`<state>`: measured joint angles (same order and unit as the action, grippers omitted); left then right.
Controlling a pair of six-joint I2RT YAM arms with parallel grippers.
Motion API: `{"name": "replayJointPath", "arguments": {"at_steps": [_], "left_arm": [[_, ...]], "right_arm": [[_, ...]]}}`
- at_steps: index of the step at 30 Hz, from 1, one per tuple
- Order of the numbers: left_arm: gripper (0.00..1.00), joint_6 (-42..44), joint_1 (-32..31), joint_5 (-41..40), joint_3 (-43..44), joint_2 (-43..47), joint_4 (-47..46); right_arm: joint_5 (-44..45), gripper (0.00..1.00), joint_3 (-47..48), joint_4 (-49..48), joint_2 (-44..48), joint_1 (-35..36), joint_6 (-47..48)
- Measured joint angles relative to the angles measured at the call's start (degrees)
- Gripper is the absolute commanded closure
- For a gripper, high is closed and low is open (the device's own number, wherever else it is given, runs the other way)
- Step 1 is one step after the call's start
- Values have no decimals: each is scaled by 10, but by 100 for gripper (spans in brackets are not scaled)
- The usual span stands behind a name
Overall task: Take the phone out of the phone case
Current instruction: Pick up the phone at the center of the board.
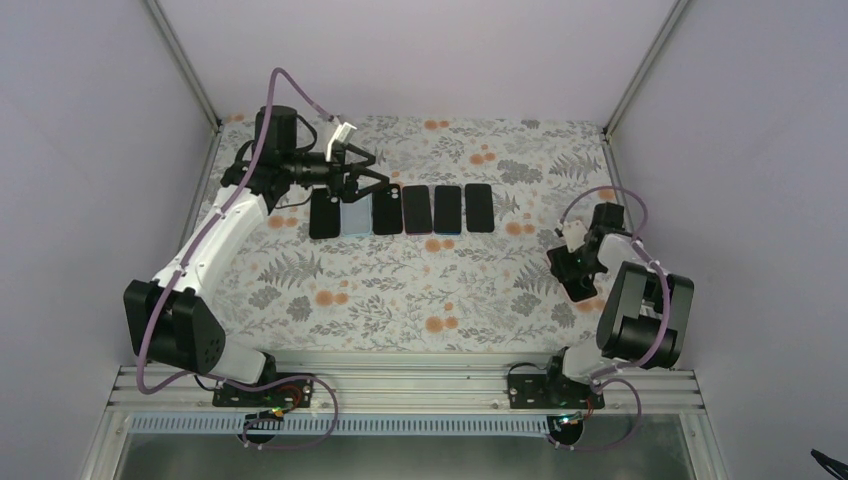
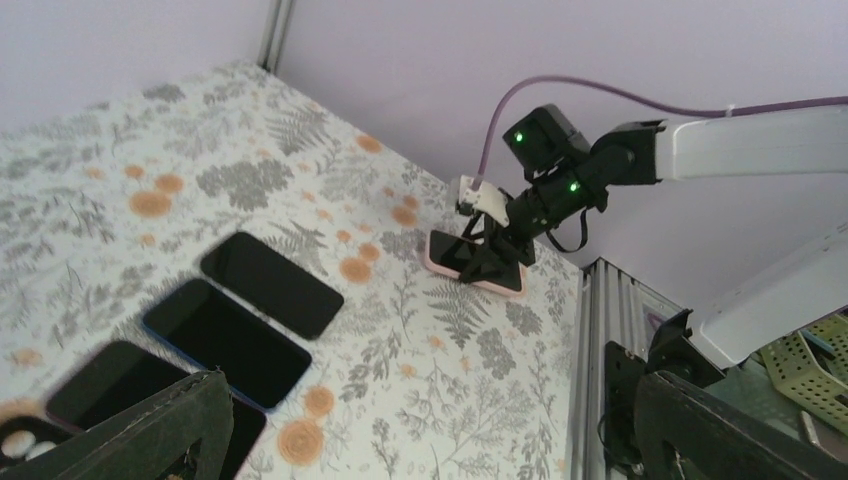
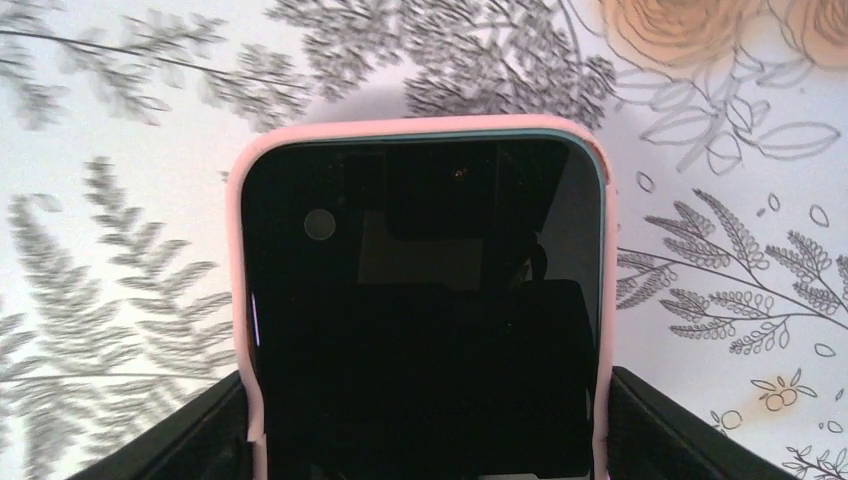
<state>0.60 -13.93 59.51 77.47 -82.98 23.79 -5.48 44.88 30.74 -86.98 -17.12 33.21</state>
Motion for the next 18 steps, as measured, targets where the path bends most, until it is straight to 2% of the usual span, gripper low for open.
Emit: {"name": "replayJointPath", "arguments": {"at_steps": [10,18], "left_arm": [[0,-34,0,0,-58,0,-38],[1,-97,0,5,-157,-2,-114]], "right_arm": [[-26,50,1,32,83,70,2],[-63,50,1,45,147,161,-5]]}}
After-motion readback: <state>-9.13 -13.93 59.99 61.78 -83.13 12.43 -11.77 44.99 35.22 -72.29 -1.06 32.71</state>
